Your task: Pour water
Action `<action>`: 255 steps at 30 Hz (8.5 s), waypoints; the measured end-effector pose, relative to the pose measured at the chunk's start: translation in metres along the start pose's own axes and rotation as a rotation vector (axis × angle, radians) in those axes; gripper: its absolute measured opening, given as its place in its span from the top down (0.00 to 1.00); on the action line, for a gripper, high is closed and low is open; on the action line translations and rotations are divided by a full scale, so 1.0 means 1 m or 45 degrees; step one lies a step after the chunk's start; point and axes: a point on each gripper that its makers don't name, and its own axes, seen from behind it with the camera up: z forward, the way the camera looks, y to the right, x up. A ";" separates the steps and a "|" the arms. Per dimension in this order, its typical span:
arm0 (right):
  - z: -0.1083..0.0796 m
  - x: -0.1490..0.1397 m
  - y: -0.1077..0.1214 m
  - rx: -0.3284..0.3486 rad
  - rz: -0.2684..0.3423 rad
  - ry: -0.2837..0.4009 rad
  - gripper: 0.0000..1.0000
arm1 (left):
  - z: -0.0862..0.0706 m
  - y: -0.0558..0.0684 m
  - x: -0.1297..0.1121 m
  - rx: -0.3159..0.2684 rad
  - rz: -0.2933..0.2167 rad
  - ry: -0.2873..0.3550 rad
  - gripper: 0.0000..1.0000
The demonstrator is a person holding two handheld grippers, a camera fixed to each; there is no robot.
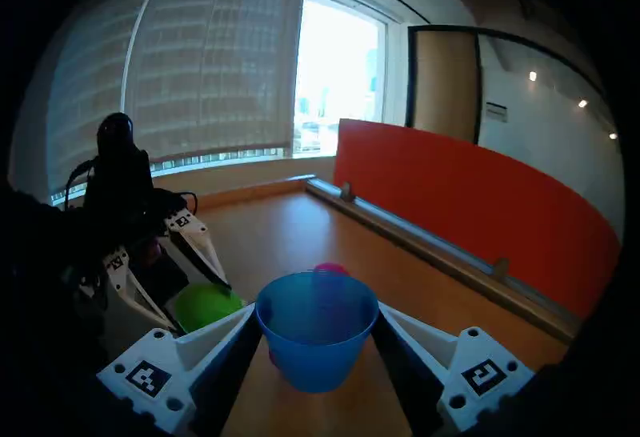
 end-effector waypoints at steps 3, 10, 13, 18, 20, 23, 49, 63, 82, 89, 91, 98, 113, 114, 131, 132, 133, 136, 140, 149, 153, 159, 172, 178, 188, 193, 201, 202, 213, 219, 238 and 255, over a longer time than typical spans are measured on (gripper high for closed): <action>0.000 -0.007 -0.002 0.011 0.000 -0.023 0.10 | 0.002 0.003 -0.005 -0.011 0.011 -0.028 0.14; 0.000 -0.020 -0.005 0.033 0.003 -0.077 0.10 | 0.005 0.009 -0.018 -0.039 0.033 -0.099 0.14; 0.001 -0.028 -0.007 0.042 0.004 -0.104 0.10 | 0.007 0.010 -0.024 -0.044 0.045 -0.129 0.14; 0.002 -0.041 -0.009 0.062 0.009 -0.142 0.10 | 0.008 0.012 -0.033 -0.057 0.057 -0.168 0.14; 0.002 -0.046 -0.010 0.066 0.008 -0.158 0.10 | 0.008 0.013 -0.036 -0.067 0.058 -0.179 0.14; 0.003 -0.054 -0.011 0.072 0.005 -0.181 0.10 | 0.008 0.015 -0.040 -0.077 0.061 -0.194 0.14; 0.011 -0.113 -0.017 0.115 0.002 -0.359 0.09 | 0.017 0.024 -0.084 -0.138 0.061 -0.333 0.14; 0.015 -0.131 -0.020 0.123 0.019 -0.395 0.09 | 0.022 0.027 -0.092 -0.149 0.048 -0.344 0.14; 0.022 -0.146 -0.022 0.124 0.031 -0.418 0.09 | 0.027 0.029 -0.108 -0.146 0.041 -0.368 0.14; 0.024 -0.151 -0.022 0.123 0.030 -0.430 0.09 | 0.028 0.033 -0.113 -0.156 0.050 -0.376 0.14; 0.024 -0.152 -0.022 0.122 0.030 -0.430 0.09 | 0.028 0.032 -0.114 -0.153 0.046 -0.375 0.14; 0.025 -0.152 -0.022 0.119 0.034 -0.431 0.09 | 0.028 0.031 -0.115 -0.148 0.020 -0.361 0.14; 0.027 -0.153 -0.023 0.116 0.030 -0.437 0.09 | 0.022 0.030 -0.119 -0.150 0.016 -0.378 0.14; 0.027 -0.153 -0.023 0.115 0.030 -0.437 0.09 | 0.022 0.030 -0.119 -0.149 0.016 -0.379 0.14; 0.025 -0.157 -0.025 0.115 0.039 -0.441 0.10 | 0.021 0.026 -0.123 -0.119 0.054 -0.406 0.06; 0.025 -0.158 -0.025 0.115 0.040 -0.444 0.09 | 0.021 0.025 -0.123 -0.116 0.054 -0.405 0.04; 0.026 -0.160 -0.025 0.116 0.042 -0.446 0.09 | 0.021 0.024 -0.122 -0.113 0.050 -0.403 0.03; 0.027 -0.164 -0.026 0.118 0.048 -0.454 0.09 | 0.021 0.022 -0.120 -0.106 0.039 -0.395 0.01; 0.029 -0.171 -0.028 0.120 0.059 -0.463 0.09 | 0.020 0.020 -0.119 -0.104 0.035 -0.391 0.01; 0.033 -0.181 -0.029 0.120 0.074 -0.465 0.09 | 0.019 0.022 -0.113 -0.097 0.045 -0.368 0.01; 0.033 -0.185 -0.031 0.121 0.078 -0.465 0.09 | 0.019 0.022 -0.108 -0.097 0.019 -0.349 0.01; 0.033 -0.187 -0.031 0.116 0.072 -0.458 0.09 | 0.018 0.022 -0.101 -0.090 -0.002 -0.321 0.01; 0.022 -0.194 -0.031 0.093 0.078 -0.466 0.08 | 0.015 0.026 -0.100 -0.087 -0.015 -0.320 0.01; 0.016 -0.201 -0.032 0.079 0.080 -0.490 0.08 | 0.014 0.026 -0.098 -0.080 -0.011 -0.317 0.01; 0.005 -0.210 -0.032 0.060 0.095 -0.527 0.03 | 0.013 0.029 -0.096 -0.080 -0.006 -0.320 0.01; -0.003 -0.212 -0.032 0.051 0.092 -0.536 0.03 | 0.010 0.027 -0.095 -0.066 -0.007 -0.320 0.01; -0.022 -0.217 -0.030 0.013 0.106 -0.533 0.03 | -0.001 0.028 -0.092 -0.030 -0.014 -0.307 0.01; -0.025 -0.218 -0.030 0.006 0.107 -0.533 0.03 | -0.003 0.027 -0.092 -0.025 -0.015 -0.305 0.01; -0.056 -0.221 -0.029 -0.062 0.124 -0.497 0.03 | -0.027 0.018 -0.086 0.079 -0.045 -0.270 0.01; -0.074 -0.223 -0.029 -0.102 0.130 -0.489 0.03 | -0.044 0.014 -0.088 0.134 -0.068 -0.261 0.01; -0.090 -0.209 -0.010 -0.256 0.200 -0.369 0.03 | -0.081 -0.027 -0.098 0.393 -0.093 -0.235 0.01; -0.099 -0.192 0.034 -0.498 0.212 -0.200 0.03 | -0.116 -0.083 -0.100 0.698 -0.116 -0.157 0.01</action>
